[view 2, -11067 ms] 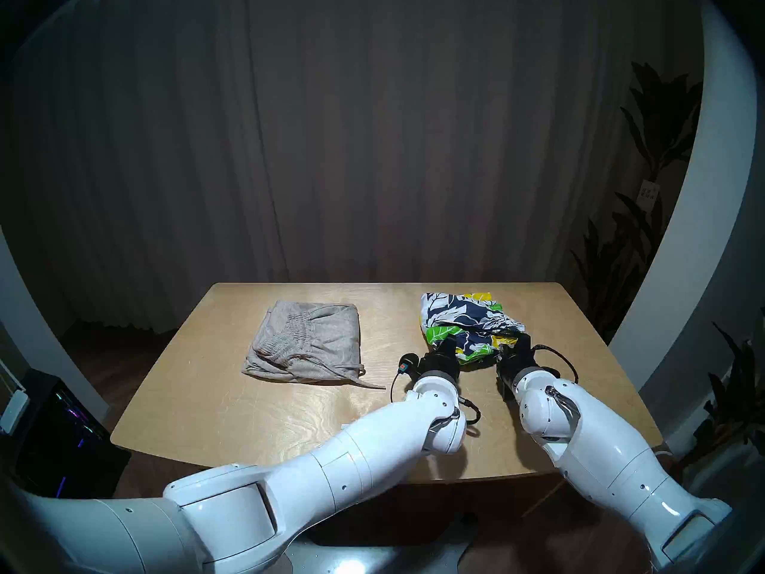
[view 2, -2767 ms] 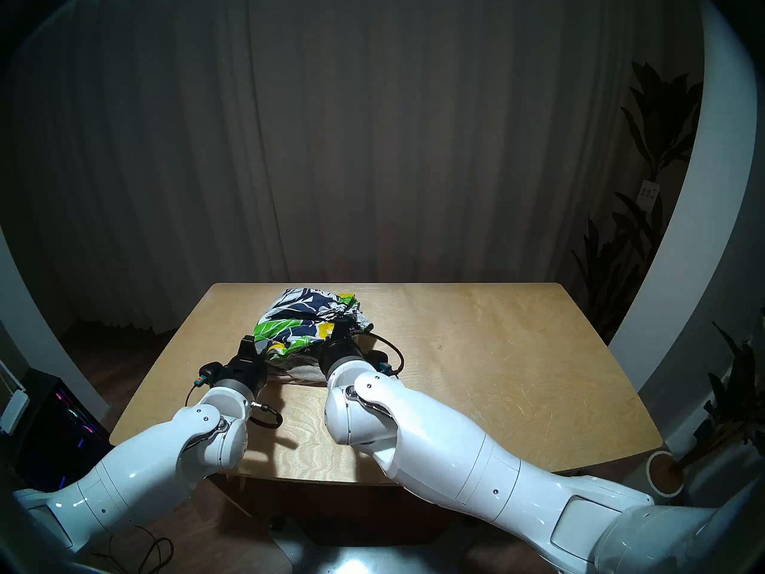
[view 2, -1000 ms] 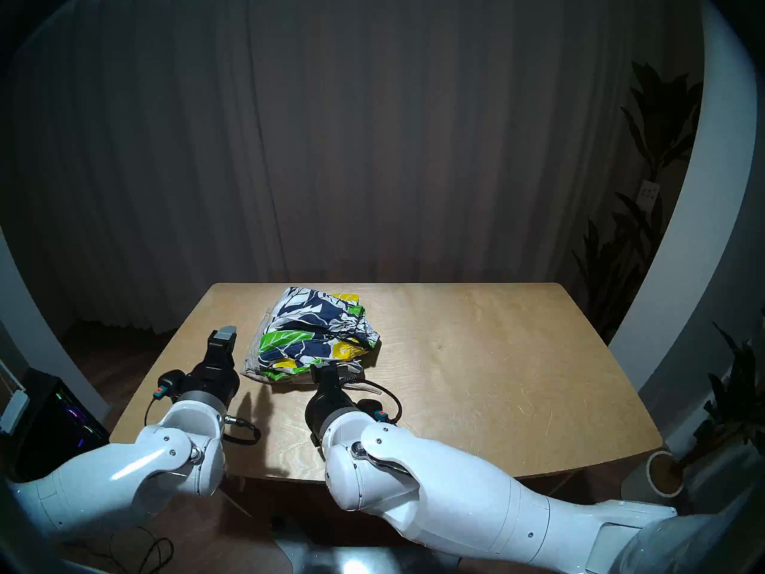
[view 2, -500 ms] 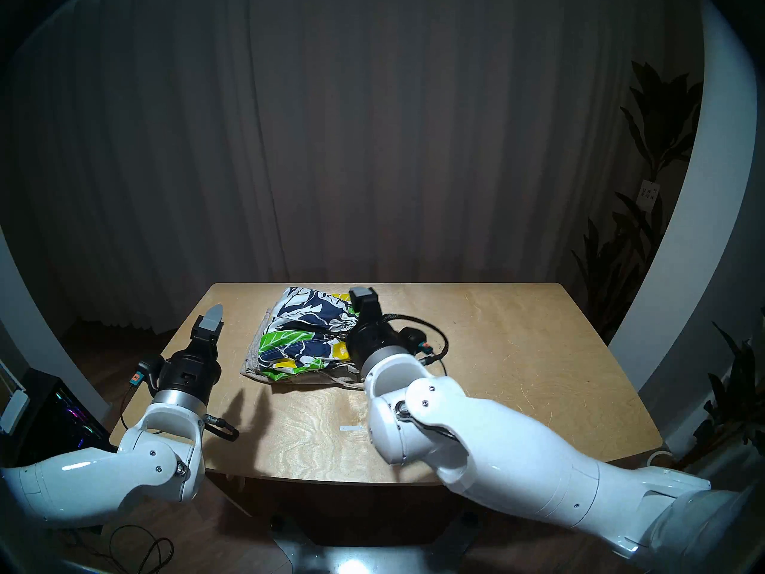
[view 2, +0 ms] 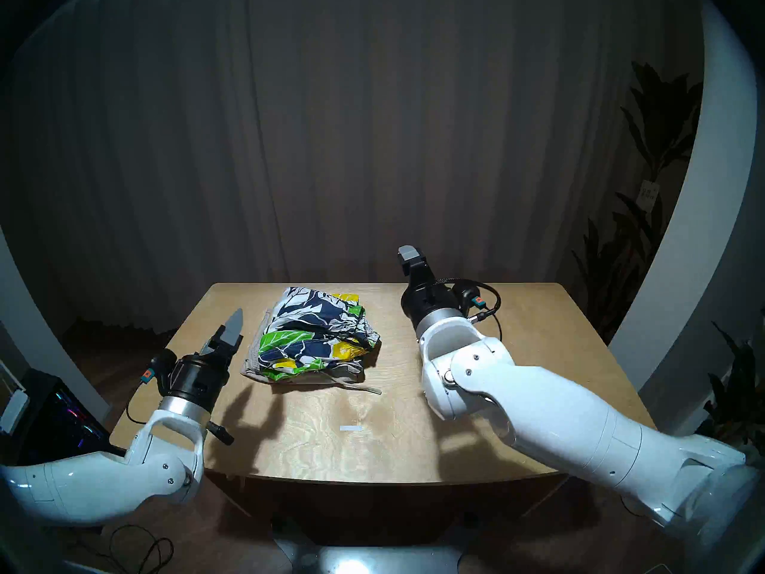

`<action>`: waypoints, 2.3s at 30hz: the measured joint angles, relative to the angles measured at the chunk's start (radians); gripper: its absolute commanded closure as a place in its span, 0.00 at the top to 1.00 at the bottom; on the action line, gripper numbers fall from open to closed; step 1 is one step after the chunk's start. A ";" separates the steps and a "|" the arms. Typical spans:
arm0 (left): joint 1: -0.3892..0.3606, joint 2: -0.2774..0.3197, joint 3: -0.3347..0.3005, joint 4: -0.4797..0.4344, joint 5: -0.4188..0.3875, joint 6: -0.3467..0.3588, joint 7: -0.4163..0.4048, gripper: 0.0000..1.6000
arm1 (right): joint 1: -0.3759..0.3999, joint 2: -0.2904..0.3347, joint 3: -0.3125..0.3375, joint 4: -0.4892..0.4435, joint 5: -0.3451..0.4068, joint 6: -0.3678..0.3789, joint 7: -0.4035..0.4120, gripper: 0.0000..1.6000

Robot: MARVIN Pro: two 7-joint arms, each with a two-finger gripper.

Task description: Fold pants twice and stack them

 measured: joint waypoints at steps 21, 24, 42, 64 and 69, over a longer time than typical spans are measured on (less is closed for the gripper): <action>-0.197 -0.243 -0.039 0.140 0.090 0.266 0.053 1.00 | 0.107 0.093 -0.080 0.173 -0.256 0.168 0.016 1.00; -0.227 -0.280 -0.054 0.174 0.091 0.304 0.073 1.00 | 0.123 0.098 -0.100 0.198 -0.305 0.189 0.019 1.00; -0.389 -0.341 0.044 0.418 0.476 0.464 0.104 1.00 | 0.208 0.097 -0.165 0.327 -0.539 0.272 0.043 1.00; -0.560 -0.455 0.188 0.635 1.003 0.633 0.241 1.00 | 0.291 0.031 -0.246 0.525 -0.820 0.355 -0.041 1.00; -0.561 -0.438 0.199 0.600 1.057 0.649 0.272 1.00 | 0.287 0.019 -0.242 0.572 -0.834 0.329 -0.094 1.00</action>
